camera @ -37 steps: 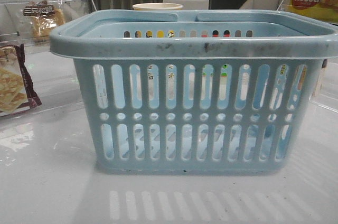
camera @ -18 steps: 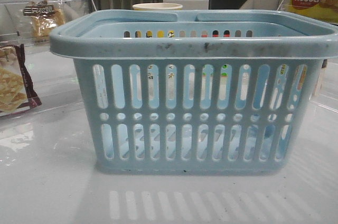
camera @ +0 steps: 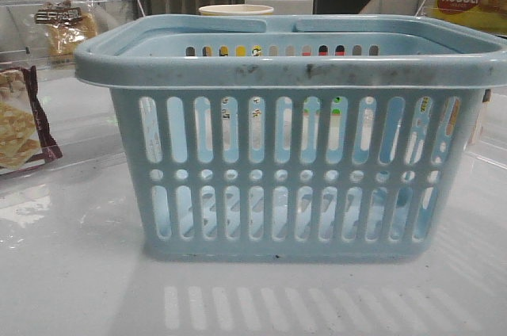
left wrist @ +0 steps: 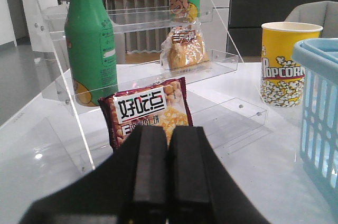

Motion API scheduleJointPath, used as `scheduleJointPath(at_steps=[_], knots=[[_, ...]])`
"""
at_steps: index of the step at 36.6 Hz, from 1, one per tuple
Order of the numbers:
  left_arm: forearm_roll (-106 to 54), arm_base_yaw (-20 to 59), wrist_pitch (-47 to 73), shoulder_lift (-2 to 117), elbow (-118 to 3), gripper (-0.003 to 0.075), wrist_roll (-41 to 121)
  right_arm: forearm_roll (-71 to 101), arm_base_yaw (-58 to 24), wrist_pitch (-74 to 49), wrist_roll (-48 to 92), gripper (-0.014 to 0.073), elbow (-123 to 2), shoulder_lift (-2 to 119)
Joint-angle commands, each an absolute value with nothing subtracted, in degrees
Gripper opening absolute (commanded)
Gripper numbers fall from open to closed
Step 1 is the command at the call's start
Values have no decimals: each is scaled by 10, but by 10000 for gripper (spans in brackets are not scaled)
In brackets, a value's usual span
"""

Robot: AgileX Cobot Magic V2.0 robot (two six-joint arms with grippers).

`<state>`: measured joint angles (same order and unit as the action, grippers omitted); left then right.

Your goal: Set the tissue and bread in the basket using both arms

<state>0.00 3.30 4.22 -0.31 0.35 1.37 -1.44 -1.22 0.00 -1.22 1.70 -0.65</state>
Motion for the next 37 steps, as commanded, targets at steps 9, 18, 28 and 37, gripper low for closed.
scheduleJointPath(at_steps=[9,18,28,37], knots=[[-5,37,-16,-13,3,98,10,-13,-11,55,-11,55,17,-16],[-5,37,-60,-13,-22,98,10,-16,-10,78,-11,55,-14,-16],[-5,37,60,47,-241,98,10,-16,-10,-97,-11,55,-231,22],[-5,37,222,200,-406,98,10,-17,-10,-269,-11,55,-385,168]])
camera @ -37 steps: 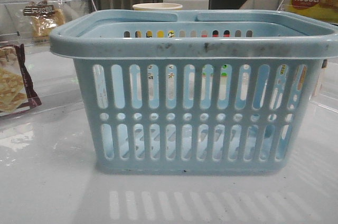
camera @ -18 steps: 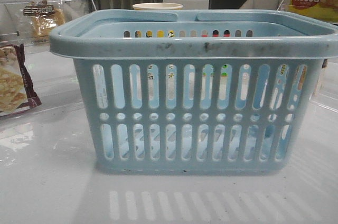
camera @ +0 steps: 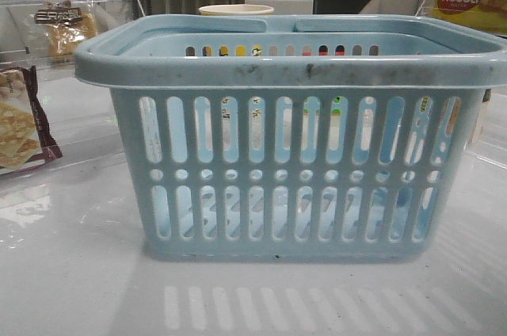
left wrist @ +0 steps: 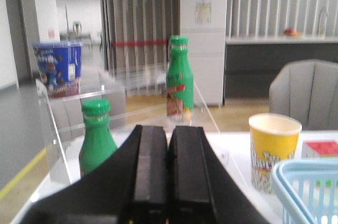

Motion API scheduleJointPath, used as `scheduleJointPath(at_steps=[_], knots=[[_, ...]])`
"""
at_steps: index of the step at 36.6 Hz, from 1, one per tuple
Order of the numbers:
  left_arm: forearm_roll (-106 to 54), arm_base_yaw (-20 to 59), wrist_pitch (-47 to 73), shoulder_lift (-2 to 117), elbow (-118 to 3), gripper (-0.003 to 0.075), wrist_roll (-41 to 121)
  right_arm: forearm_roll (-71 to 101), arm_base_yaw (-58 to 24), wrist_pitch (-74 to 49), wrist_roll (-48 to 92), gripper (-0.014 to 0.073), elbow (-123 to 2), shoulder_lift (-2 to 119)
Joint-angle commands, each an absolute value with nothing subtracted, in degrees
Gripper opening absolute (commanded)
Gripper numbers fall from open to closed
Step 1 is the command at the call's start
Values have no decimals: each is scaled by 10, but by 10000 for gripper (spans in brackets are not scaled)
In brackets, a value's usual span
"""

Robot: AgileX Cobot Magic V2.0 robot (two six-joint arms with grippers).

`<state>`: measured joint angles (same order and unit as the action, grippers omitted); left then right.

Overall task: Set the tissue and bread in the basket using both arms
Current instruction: 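Reach the right gripper to the small black box on the shelf and grasp it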

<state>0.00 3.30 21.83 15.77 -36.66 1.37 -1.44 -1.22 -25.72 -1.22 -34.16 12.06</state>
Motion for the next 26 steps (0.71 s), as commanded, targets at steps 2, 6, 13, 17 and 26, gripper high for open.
scheduleJointPath(at_steps=[2,6,13,17,26], knots=[[-5,37,249,231,-411,98,10,-17,-10,-306,-11,55,-395,200],[-5,37,295,276,-408,98,10,-17,-10,-356,-11,55,-390,251],[-5,37,351,349,-408,98,10,-17,-10,-396,-11,55,-385,329],[-5,37,352,381,-408,98,10,-17,-10,-408,-11,55,-385,356],[-5,37,349,411,-408,417,13,-17,-10,-414,-11,378,-385,389]])
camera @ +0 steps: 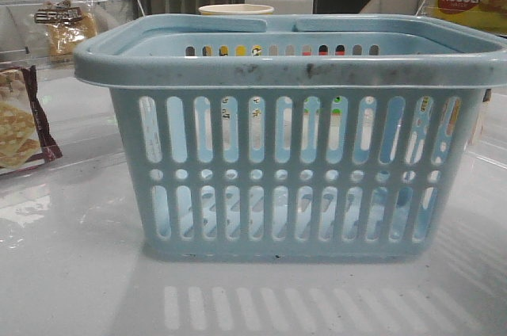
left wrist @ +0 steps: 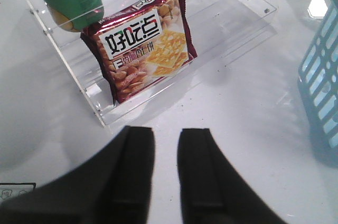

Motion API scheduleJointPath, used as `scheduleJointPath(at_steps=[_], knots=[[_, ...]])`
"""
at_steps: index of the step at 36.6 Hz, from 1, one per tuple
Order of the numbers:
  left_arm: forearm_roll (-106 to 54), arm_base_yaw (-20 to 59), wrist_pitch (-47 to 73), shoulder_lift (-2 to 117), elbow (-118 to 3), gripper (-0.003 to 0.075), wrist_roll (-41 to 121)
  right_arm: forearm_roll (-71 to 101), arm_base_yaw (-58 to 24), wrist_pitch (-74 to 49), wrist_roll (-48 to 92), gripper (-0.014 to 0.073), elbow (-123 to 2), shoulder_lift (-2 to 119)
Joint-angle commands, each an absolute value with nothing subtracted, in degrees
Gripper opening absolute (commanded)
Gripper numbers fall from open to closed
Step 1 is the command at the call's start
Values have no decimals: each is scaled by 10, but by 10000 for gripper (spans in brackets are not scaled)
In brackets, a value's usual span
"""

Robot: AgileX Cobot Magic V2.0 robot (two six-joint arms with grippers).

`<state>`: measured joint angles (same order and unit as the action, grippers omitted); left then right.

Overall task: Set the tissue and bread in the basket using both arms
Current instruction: 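Reach the right gripper to the small black box on the shelf and grasp it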

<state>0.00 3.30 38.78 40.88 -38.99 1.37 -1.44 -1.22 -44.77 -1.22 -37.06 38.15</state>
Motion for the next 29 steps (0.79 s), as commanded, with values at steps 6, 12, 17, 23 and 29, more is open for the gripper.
scheduleJointPath(at_steps=[6,12,17,23,29], knots=[[-12,51,349,411,-408,548,13,-17,-10,-411,-11,598,-385,389],[-12,148,349,411,-408,548,14,-49,-4,-396,-33,591,-387,401],[-12,199,349,411,-408,548,14,-89,43,-385,-68,591,-421,454],[-12,204,349,411,-408,548,14,-84,98,-382,-68,591,-501,560],[-12,204,349,411,-408,548,14,-69,109,-387,-68,591,-564,653]])
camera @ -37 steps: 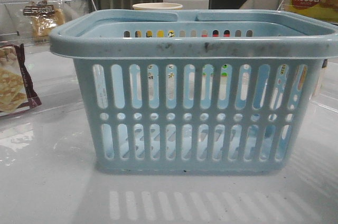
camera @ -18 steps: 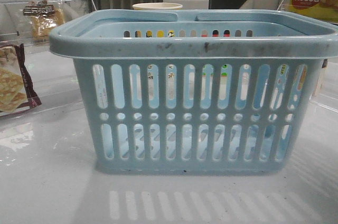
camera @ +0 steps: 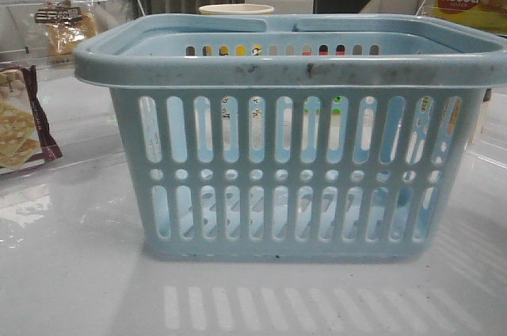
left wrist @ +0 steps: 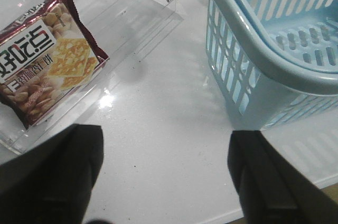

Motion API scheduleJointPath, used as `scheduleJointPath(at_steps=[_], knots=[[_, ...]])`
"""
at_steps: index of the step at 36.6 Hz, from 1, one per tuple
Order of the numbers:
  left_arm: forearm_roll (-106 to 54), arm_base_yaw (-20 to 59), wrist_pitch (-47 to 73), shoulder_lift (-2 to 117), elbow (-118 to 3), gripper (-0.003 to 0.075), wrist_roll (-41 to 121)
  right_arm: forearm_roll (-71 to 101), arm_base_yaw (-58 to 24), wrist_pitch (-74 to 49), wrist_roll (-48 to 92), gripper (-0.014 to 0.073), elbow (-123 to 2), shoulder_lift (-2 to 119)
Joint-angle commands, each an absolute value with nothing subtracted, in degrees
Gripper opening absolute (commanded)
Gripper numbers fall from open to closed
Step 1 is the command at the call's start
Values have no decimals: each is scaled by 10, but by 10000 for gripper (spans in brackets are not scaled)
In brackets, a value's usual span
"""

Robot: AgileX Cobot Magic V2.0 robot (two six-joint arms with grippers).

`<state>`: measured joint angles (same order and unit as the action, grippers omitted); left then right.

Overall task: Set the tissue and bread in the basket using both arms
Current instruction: 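Reach the right gripper to the small black box on the shelf and grasp it, then carry the black box with the right gripper into the basket and release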

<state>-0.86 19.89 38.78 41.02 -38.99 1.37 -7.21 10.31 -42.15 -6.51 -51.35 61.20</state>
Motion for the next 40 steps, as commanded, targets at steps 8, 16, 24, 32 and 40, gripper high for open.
scheduleJointPath(at_steps=[8,16,24,32,40], knots=[[-12,204,349,411,-408,548,14,-48,109,-386,-65,591,-652,777],[-12,204,349,411,-408,548,14,-48,109,-361,-65,591,-728,876],[-12,204,349,411,-408,548,14,-48,109,-301,-65,591,-782,953],[-12,204,349,411,-408,548,14,-53,109,-235,-65,591,-804,1010],[-12,204,349,411,-408,548,14,-53,109,-212,-65,264,-804,1014]])
